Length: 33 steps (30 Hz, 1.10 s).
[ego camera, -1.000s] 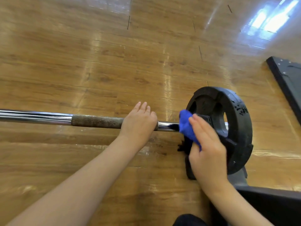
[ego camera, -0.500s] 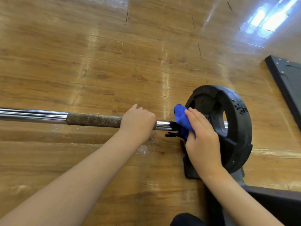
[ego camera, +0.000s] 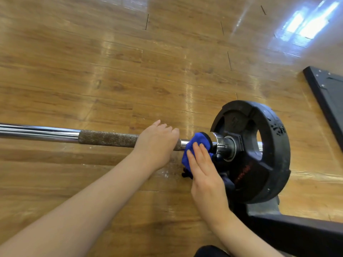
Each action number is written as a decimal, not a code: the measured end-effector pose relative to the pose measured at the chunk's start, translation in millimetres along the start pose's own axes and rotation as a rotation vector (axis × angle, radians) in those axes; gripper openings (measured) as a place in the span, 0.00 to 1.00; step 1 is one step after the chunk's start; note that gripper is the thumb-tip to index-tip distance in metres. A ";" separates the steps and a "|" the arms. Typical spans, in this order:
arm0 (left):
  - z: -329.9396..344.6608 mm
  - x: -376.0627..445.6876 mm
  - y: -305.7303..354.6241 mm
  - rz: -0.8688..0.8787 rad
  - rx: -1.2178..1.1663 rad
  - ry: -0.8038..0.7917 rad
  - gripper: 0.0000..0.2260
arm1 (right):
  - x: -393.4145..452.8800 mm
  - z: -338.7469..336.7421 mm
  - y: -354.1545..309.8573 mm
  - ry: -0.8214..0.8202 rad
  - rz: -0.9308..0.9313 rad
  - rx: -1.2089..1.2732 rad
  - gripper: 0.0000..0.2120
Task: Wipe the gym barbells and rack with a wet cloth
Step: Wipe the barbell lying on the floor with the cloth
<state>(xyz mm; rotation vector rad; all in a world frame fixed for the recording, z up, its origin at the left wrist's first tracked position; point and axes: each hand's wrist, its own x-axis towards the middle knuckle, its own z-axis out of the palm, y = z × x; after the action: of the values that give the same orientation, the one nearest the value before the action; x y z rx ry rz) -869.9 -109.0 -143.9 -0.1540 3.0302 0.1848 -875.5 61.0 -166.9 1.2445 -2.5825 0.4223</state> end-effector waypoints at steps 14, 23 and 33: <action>-3.3 2.2 1.4 -0.008 -0.033 0.000 0.11 | 22.7 8.9 0.3 0.035 -0.061 -0.051 0.22; -3.5 1.6 0.5 0.001 -0.045 0.011 0.09 | 63.1 -22.6 4.2 -0.178 0.049 -0.135 0.16; 3.1 3.6 0.3 -0.005 -0.055 0.020 0.11 | 32.0 -13.4 -2.9 -0.211 -0.040 -0.307 0.43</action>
<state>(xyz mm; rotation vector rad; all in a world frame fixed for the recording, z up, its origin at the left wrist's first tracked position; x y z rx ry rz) -873.2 -108.7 -147.2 -0.1686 3.0456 0.2686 -891.4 41.0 -143.2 1.2845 -2.6552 -0.1179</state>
